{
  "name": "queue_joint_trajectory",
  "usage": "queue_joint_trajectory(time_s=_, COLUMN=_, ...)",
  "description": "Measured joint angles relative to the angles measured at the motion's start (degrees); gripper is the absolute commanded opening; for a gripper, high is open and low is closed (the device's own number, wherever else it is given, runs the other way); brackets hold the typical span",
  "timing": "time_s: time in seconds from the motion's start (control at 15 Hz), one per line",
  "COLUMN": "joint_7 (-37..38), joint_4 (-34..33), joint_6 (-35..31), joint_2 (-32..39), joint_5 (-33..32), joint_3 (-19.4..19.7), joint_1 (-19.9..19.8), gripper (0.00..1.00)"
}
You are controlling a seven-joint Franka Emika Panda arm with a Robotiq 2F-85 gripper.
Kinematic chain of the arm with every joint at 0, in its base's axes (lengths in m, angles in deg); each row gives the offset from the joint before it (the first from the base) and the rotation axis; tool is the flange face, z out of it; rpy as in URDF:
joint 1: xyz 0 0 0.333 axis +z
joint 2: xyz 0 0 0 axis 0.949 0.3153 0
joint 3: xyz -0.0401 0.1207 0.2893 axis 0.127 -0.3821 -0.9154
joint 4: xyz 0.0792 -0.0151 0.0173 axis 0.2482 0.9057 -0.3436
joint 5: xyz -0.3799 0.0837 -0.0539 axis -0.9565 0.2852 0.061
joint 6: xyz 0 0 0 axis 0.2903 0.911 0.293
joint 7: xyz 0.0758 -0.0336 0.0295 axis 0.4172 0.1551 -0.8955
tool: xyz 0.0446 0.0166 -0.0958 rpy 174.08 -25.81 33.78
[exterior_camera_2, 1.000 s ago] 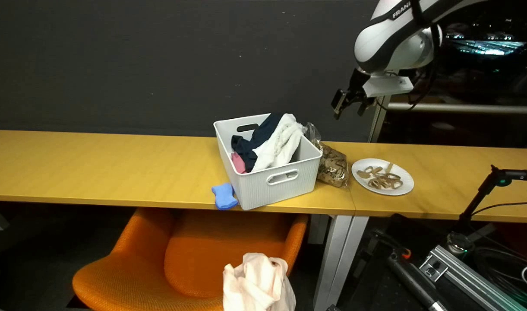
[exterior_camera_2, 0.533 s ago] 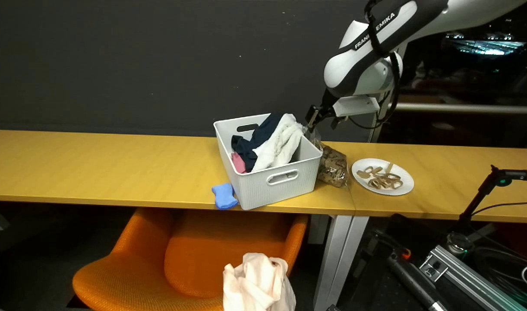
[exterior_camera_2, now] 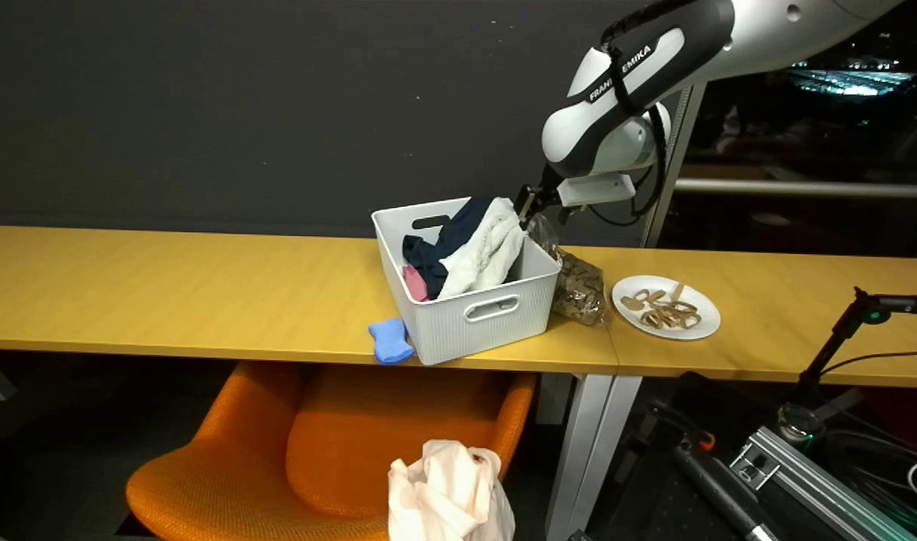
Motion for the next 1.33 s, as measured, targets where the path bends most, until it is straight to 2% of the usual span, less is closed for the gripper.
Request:
queue_joint_trajectory(time_s=0.33, joint_7=1.12, joint_4=-4.26, joint_6=0.0, joint_2=3.91, joint_5=0.0, joint_3=0.11, joint_1=-0.46, gripper=1.0)
queue_joint_trajectory(time_s=0.4, joint_7=1.33, joint_4=-5.09, joint_6=0.0, joint_2=4.78, joint_5=0.0, joint_3=0.1, joint_1=-0.44, gripper=0.83)
queue_joint_trajectory(time_s=0.47, joint_7=1.46, joint_4=-5.84, joint_6=0.0, joint_2=5.52, joint_5=0.0, joint_3=0.1, joint_1=-0.44, gripper=0.74)
queue_joint_trajectory(time_s=0.67, joint_7=1.69, joint_4=-7.1, joint_6=0.0, joint_2=6.7, joint_5=0.0, joint_3=0.1, joint_1=-0.49, gripper=0.49)
queue_joint_trajectory(time_s=1.07, joint_7=1.79, joint_4=-7.63, joint_6=-0.06, joint_2=6.52, joint_5=0.0, joint_3=-0.03, joint_1=-0.72, gripper=0.06)
queue_joint_trajectory(time_s=1.13, joint_7=1.82, joint_4=-7.65, joint_6=-0.09, joint_2=6.48, joint_5=0.0, joint_3=-0.08, joint_1=-0.72, gripper=0.01)
queue_joint_trajectory(time_s=1.33, joint_7=1.97, joint_4=-7.79, joint_6=-0.11, joint_2=6.4, joint_5=0.0, joint_3=-0.24, joint_1=-0.7, gripper=0.0)
